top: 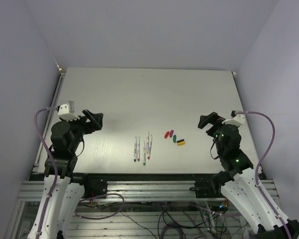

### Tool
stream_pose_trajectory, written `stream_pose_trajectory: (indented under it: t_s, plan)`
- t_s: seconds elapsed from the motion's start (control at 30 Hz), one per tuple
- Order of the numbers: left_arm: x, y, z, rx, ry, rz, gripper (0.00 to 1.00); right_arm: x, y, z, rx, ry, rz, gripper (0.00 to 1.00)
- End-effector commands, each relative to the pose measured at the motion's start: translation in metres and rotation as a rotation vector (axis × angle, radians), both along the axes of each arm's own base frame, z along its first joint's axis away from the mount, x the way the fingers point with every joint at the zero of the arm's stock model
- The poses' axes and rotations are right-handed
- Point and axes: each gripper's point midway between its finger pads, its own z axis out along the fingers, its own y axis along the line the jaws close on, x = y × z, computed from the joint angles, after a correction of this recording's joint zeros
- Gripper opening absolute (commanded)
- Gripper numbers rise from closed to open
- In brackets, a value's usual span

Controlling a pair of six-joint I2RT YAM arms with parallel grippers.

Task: Insert the pens into the pen caps

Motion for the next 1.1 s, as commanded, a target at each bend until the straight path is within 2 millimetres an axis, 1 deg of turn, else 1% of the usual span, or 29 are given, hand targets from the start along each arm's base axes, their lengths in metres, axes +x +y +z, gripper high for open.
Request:
stream_pose_trajectory:
  t_s: [0.0,0.1,0.2,0.23,0.27,0.3,0.37,0.4,0.47,0.5,0.53,0.57,0.67,0.73,0.8,0.87,0.97,1.03,1.07]
  plan:
    - [-0.014,-0.011,-0.007,-0.021,0.026,-0.052,0.93,0.004,-0.006,0.015,0.005,-0.054,-0.035,1.0]
    - [-0.017,-0.018,-0.013,-0.043,0.035,-0.083,0.93,0.004,-0.017,0.013,0.027,-0.023,-0.119,1.0]
    - [-0.01,-0.038,-0.022,-0.056,0.038,-0.189,0.93,0.006,-0.012,0.012,0.041,-0.008,-0.102,1.0]
    - [-0.006,-0.046,-0.029,-0.065,0.045,-0.224,0.93,0.006,-0.009,0.011,0.04,-0.003,-0.083,1.0]
    - [-0.001,-0.052,-0.029,-0.071,0.032,-0.251,0.93,0.007,-0.005,0.01,0.045,0.0,-0.063,1.0]
    - [0.004,-0.057,-0.027,-0.073,0.016,-0.262,0.93,0.007,-0.001,0.011,0.052,0.0,-0.045,1.0]
    - [0.018,-0.061,-0.016,-0.056,-0.031,-0.259,0.93,0.007,0.004,0.013,0.06,-0.011,-0.015,1.0]
    - [0.025,-0.066,-0.015,-0.044,-0.035,-0.266,0.93,0.006,0.005,0.015,0.061,-0.02,-0.007,1.0]
    - [0.041,-0.078,-0.016,-0.008,-0.02,-0.279,0.93,0.005,0.004,0.021,0.063,-0.045,-0.005,1.0]
    - [0.049,-0.091,-0.025,0.02,0.019,-0.298,0.93,0.004,0.002,0.023,0.063,-0.055,-0.011,1.0]
    - [0.055,-0.101,-0.029,0.047,0.033,-0.304,0.93,0.004,0.001,0.025,0.064,-0.065,-0.018,1.0]
    - [0.06,-0.112,-0.027,0.069,0.029,-0.312,0.93,0.003,-0.001,0.027,0.062,-0.076,-0.024,1.0]
    - [0.068,-0.135,-0.019,0.074,0.003,-0.33,0.93,0.002,-0.006,0.028,0.04,-0.069,-0.042,1.0]
    - [0.07,-0.141,-0.02,0.107,0.012,-0.313,0.93,0.001,-0.011,0.029,0.018,-0.055,-0.063,1.0]
    - [0.064,-0.146,-0.029,0.165,0.051,-0.3,0.93,0.002,-0.014,0.028,-0.002,-0.04,-0.081,1.0]
    - [0.053,-0.152,-0.038,0.215,0.08,-0.297,0.93,0.004,-0.015,0.025,-0.01,-0.032,-0.085,1.0]
    - [0.03,-0.164,-0.048,0.262,0.109,-0.294,0.93,0.008,-0.014,0.015,-0.004,0.001,-0.096,1.0]
    - [0.011,-0.171,-0.05,0.261,0.109,-0.305,0.93,0.01,-0.01,0.005,-0.013,0.042,-0.083,0.94]
    - [0.005,-0.17,-0.051,0.249,0.114,-0.301,0.93,0.011,-0.009,0.0,-0.015,0.066,-0.082,0.87]
